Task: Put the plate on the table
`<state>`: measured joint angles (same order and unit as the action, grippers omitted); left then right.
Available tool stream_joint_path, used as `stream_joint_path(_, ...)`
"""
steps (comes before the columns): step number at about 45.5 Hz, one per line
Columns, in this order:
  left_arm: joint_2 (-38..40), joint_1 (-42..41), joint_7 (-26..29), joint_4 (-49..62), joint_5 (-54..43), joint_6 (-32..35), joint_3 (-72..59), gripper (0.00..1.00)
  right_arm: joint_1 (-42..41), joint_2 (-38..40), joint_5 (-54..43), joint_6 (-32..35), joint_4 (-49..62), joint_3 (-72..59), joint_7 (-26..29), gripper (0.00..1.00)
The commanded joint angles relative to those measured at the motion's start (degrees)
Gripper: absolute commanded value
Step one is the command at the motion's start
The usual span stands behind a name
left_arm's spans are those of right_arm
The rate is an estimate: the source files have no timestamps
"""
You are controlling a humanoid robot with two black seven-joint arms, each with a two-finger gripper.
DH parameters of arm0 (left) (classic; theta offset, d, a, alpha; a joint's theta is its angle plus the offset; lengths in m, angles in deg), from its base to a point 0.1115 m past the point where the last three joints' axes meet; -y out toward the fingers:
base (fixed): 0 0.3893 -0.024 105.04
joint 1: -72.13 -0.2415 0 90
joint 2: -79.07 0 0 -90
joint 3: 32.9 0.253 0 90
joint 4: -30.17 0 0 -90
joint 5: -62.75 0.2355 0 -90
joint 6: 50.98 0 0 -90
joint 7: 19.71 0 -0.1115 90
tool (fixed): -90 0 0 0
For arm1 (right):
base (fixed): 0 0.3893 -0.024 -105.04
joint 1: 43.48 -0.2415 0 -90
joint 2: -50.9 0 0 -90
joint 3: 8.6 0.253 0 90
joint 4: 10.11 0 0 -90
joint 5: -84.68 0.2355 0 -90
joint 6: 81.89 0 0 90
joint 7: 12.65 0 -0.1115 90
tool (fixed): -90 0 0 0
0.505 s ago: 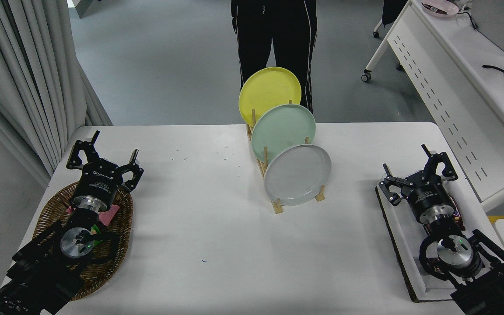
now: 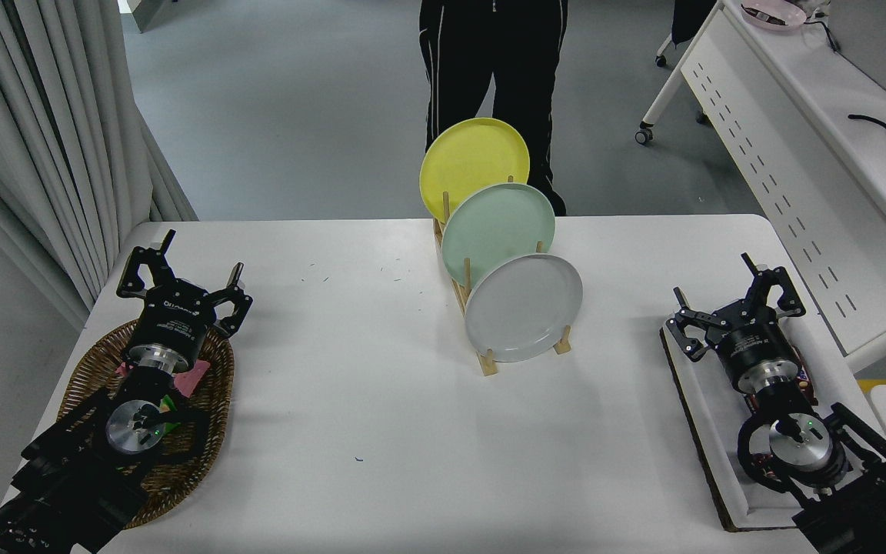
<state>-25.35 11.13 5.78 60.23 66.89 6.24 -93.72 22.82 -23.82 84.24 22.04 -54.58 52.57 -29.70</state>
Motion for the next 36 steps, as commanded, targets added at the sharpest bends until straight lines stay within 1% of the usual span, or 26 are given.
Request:
stream_joint_path(1,0.0,0.0,0.0,0.0,0.0,0.0,0.0,1.0,0.1,-0.1,0.0,0.1,0.4,-0.2,0.0,1.0)
stream_joint_path(7,0.0,0.0,0.0,0.0,0.0,0.0,0.0,1.0,-0.3,-1.3,0.0,-0.2,0.8,-0.3,0.0,1.0)
stream_joint_path(23,0.0,0.0,0.0,0.0,0.0,0.0,0.0,1.0,-2.5,-1.0,-0.1,-0.7,3.4,-0.7,0.0,1.0)
stream_joint_path(26,0.0,0.0,0.0,0.0,0.0,0.0,0.0,1.0,-3.2,-0.1,-0.8,-1.2,3.2,-5.8,0.0,1.0)
stream_joint_path(32,0.0,0.0,0.0,0.0,0.0,0.0,0.0,1.0,-8.5,4.8,0.3,-1.7,2.6,-21.1,0.0,1.0)
stream_joint_path(36,0.0,0.0,0.0,0.0,0.0,0.0,0.0,1.0,-11.4,6.9,3.0,-1.6,2.2,-31.0,0.0,1.0)
